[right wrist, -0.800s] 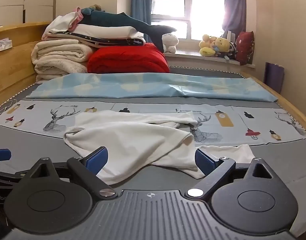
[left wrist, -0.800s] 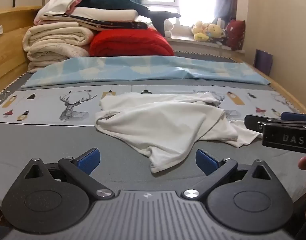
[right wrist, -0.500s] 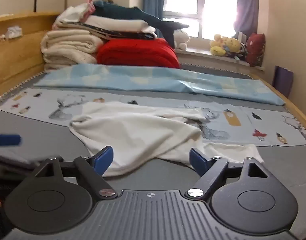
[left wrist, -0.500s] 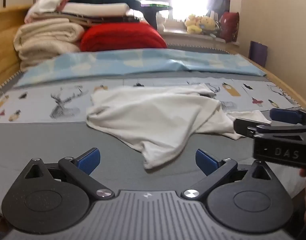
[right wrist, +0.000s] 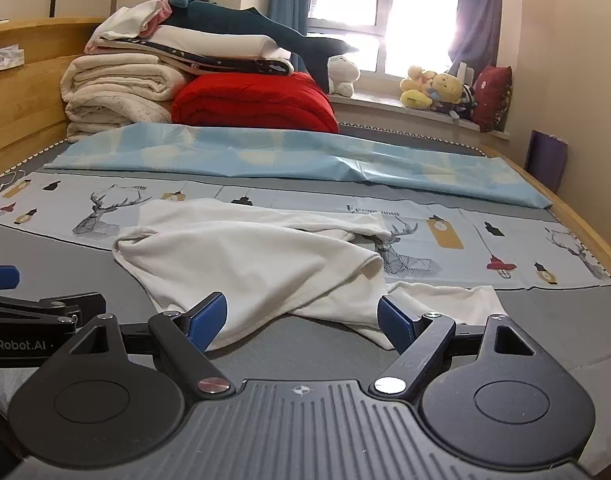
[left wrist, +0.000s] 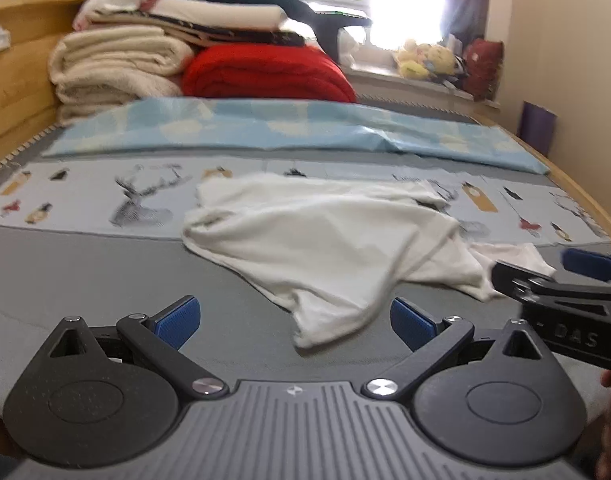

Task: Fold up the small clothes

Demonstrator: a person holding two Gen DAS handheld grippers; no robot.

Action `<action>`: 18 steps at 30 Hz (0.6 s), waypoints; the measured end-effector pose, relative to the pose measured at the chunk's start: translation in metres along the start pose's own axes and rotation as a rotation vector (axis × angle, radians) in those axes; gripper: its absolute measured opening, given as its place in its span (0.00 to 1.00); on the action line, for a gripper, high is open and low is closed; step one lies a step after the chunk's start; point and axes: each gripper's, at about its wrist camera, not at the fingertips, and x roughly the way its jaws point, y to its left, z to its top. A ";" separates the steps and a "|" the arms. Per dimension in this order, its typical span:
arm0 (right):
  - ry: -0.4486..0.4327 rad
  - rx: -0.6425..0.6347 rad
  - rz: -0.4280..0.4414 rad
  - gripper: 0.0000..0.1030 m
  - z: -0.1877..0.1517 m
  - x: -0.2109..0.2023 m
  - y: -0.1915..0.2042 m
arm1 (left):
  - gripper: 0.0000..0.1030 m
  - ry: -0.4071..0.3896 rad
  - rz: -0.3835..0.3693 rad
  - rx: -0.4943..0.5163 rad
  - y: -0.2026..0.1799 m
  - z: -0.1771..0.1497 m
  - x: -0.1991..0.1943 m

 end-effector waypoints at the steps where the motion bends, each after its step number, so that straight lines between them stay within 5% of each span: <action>1: -0.004 -0.003 0.004 0.82 0.000 -0.001 0.001 | 0.98 0.001 -0.004 0.007 -0.002 -0.001 -0.001; 18: 0.013 -0.007 0.006 0.83 0.000 0.002 0.003 | 0.99 0.009 0.005 0.015 -0.006 -0.003 0.000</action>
